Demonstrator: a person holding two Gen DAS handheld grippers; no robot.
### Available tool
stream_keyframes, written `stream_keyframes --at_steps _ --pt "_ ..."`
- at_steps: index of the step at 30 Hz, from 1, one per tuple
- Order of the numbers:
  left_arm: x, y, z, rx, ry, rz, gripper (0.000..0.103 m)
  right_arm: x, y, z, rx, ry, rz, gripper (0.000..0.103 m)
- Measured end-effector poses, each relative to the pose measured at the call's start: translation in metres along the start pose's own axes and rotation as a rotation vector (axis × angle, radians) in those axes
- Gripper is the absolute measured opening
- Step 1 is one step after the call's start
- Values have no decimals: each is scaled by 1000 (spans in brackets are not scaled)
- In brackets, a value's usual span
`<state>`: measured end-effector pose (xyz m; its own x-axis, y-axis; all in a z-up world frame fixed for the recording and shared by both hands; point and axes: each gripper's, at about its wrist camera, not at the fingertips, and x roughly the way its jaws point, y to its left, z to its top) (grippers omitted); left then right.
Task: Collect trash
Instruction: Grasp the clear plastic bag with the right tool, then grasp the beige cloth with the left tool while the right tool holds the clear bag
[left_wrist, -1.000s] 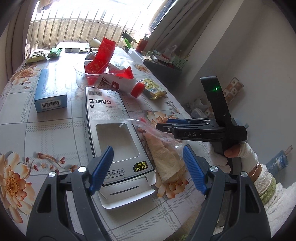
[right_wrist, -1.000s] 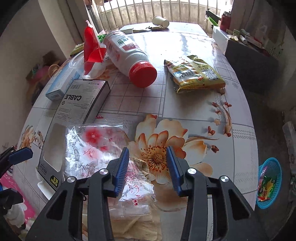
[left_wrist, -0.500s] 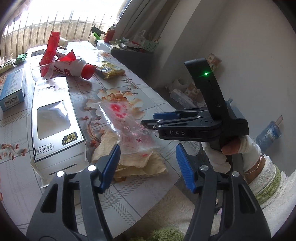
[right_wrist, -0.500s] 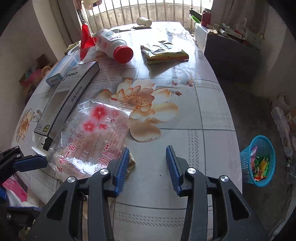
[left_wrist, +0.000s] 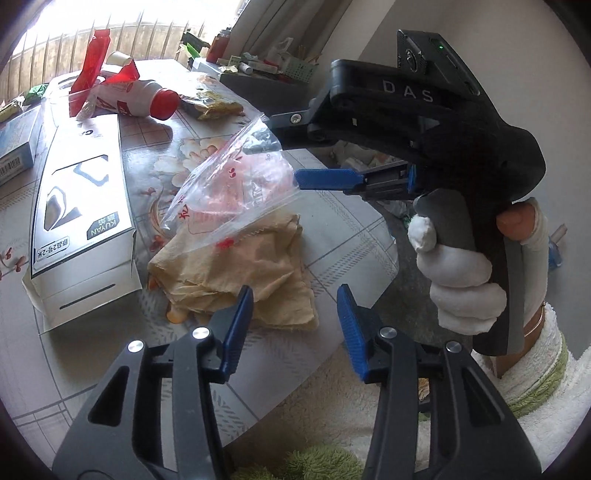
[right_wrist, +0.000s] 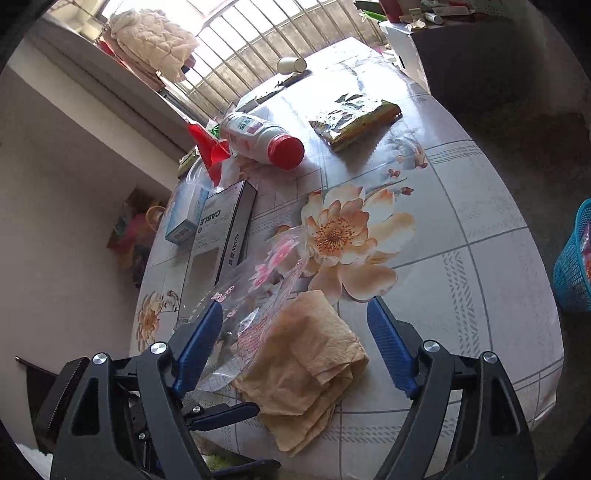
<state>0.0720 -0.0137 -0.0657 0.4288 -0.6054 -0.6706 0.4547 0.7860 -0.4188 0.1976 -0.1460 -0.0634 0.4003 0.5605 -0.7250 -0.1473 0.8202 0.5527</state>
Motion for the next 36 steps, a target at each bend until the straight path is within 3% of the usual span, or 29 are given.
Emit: stream_keyframes --at_steps 8,11,19,23,26,30,31,36 --pt "1 15 -2 -33 -4 8 41 -11 -26 -6 145 -29 131 79" --pt "1 20 -1 -42 -4 -1 41 -16 -47 -10 240 -38 231 79" --pt "3 21 0 -61 1 0 38 11 -60 -2 273 -22 158 78" --pt "4 22 0 -60 1 6 36 23 -57 2 281 -4 181 67" --pt "3 22 0 -59 -1 6 36 31 -51 1 269 21 171 50" --pt "3 21 0 -52 -2 9 36 31 -56 -1 296 4 198 13" --pt "3 21 0 -49 -2 10 36 25 -59 -2 307 -15 224 9" --pt "-1 20 1 -44 -12 -2 38 -13 -75 2 327 -123 294 6"
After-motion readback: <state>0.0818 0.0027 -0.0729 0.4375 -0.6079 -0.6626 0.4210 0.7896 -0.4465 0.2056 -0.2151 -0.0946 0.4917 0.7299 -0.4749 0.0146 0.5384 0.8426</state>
